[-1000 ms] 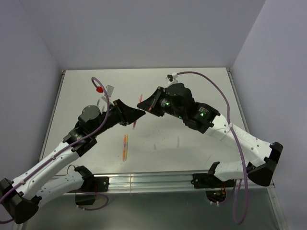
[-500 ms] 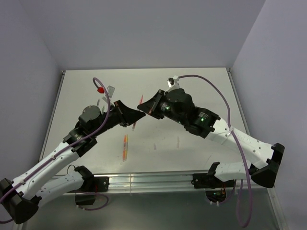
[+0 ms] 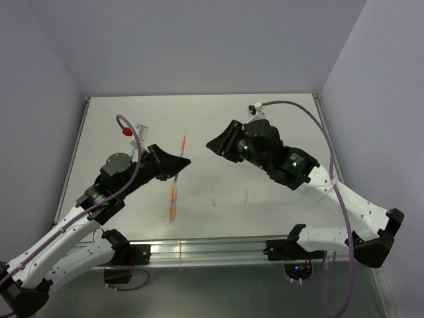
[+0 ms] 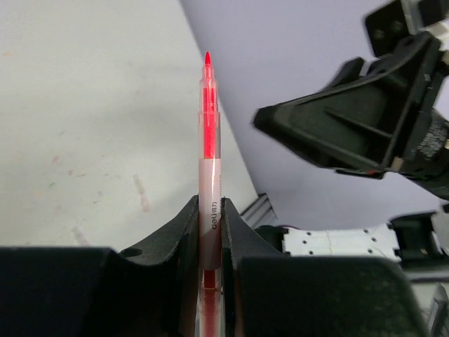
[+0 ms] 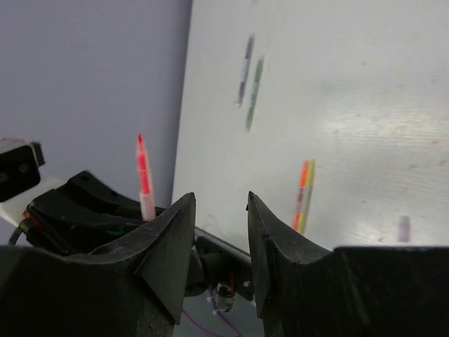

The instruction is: Insert the pens into the pen caps

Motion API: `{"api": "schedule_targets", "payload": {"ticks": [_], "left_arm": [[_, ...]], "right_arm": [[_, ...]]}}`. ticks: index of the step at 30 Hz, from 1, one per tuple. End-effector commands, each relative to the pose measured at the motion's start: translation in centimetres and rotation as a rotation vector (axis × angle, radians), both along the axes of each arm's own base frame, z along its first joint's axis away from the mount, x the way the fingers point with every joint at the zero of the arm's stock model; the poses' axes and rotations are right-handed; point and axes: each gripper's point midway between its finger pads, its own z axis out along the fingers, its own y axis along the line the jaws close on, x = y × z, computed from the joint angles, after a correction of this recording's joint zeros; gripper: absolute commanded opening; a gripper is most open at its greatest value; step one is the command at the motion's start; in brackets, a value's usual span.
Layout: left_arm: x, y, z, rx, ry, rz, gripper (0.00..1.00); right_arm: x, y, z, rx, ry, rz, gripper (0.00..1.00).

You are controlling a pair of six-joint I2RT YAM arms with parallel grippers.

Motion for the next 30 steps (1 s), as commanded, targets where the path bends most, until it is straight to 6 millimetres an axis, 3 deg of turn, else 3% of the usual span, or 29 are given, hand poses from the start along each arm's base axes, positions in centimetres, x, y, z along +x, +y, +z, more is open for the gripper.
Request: {"api": "schedule_targets", "payload": {"ticks": [1, 5, 6, 9, 12, 15, 24, 30], "left_arm": [[0.8, 2.7, -2.8, 0.109, 0.093, 0.145, 0.00], [0.9, 4.7, -3.1, 0.133, 0.103, 0.237, 0.00], [0.8, 4.9, -3.1, 0.132, 0.100, 0.237, 0.00], [0.4, 5.3, -3.3, 0.131, 0.107, 0.241, 0.00], [0.1, 5.4, -3.4, 0.125, 0.106, 0.238, 0.00], [0.1, 5.4, -3.2, 0.125, 0.098, 0.234, 0.00], [0.2, 4.8, -3.3, 0.131, 0.094, 0.210, 0.00], [0.2, 4.8, -3.1, 0.137, 0.086, 0.205, 0.00]], "right_arm": [[1.0, -3.7, 0.0, -0.086, -0.016, -0.071, 0.44], [0.7, -4.8, -7.0, -0.283, 0.110, -0.049, 0.37], [0.1, -5.1, -10.1, -0.339, 0.158, -0.035, 0.37], [-0.9, -5.4, -16.2, -0.486, 0.246, -0.007, 0.33], [-1.9, -4.4, -19.2, -0.560, 0.281, 0.033, 0.29], [-2.6, -3.3, -21.6, -0.622, 0.318, 0.065, 0.28], [-4.2, -1.0, -26.1, -0.727, 0.383, 0.142, 0.31], [-4.5, 0.0, -27.9, -0.752, 0.398, 0.165, 0.33]]}}
